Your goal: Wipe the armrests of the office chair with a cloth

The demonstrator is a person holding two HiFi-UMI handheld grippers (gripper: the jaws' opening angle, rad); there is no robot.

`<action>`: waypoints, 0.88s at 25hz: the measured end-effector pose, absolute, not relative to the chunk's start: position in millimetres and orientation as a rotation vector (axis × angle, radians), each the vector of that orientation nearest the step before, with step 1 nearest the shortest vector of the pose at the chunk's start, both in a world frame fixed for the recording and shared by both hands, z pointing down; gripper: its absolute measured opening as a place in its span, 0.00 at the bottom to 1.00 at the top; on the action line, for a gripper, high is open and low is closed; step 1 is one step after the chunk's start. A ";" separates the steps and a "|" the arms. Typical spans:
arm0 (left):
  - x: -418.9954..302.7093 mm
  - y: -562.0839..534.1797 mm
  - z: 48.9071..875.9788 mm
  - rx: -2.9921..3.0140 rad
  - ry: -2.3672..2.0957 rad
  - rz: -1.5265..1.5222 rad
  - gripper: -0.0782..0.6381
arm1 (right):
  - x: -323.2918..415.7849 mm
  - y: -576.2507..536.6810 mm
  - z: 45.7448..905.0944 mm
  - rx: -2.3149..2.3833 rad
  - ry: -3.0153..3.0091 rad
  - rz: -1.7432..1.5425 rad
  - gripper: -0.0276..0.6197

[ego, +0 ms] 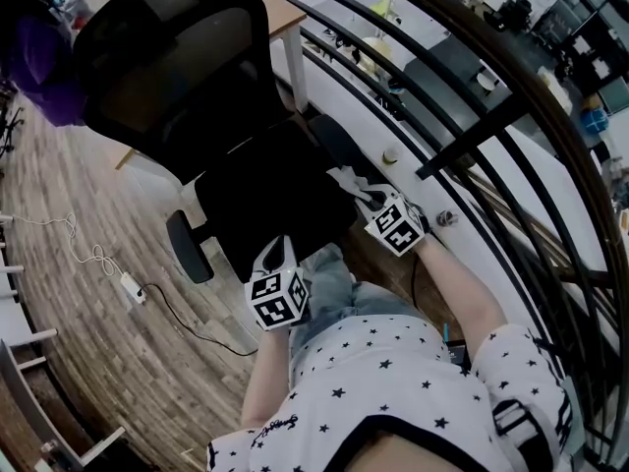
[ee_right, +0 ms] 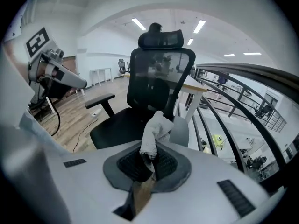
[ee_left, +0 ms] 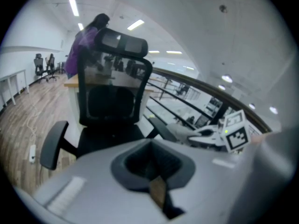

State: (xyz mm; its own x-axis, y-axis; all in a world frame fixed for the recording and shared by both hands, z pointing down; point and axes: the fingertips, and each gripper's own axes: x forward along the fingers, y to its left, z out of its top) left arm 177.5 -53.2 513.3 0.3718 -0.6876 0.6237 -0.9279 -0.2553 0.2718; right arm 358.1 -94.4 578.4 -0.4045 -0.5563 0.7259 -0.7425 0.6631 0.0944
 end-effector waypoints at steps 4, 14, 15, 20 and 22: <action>179.1 -43.1 508.2 2.037 -1.399 0.501 0.11 | 353.0 -79.7 552.8 1.061 -2.181 0.329 0.09; 170.3 -32.7 495.4 2.052 -1.422 0.484 0.11 | 331.5 -51.5 488.5 1.193 -2.327 0.393 0.09; 170.2 -31.3 494.3 2.055 -1.422 0.484 0.11 | 330.0 -48.1 483.0 1.204 -2.338 0.396 0.09; 169.6 -28.1 487.8 2.075 -1.423 0.476 0.11 | 324.6 -33.9 458.8 1.270 -2.400 0.439 0.09; 169.0 -28.0 485.1 2.083 -1.425 0.466 0.11 | 322.4 -29.4 451.0 1.294 -2.425 0.442 0.09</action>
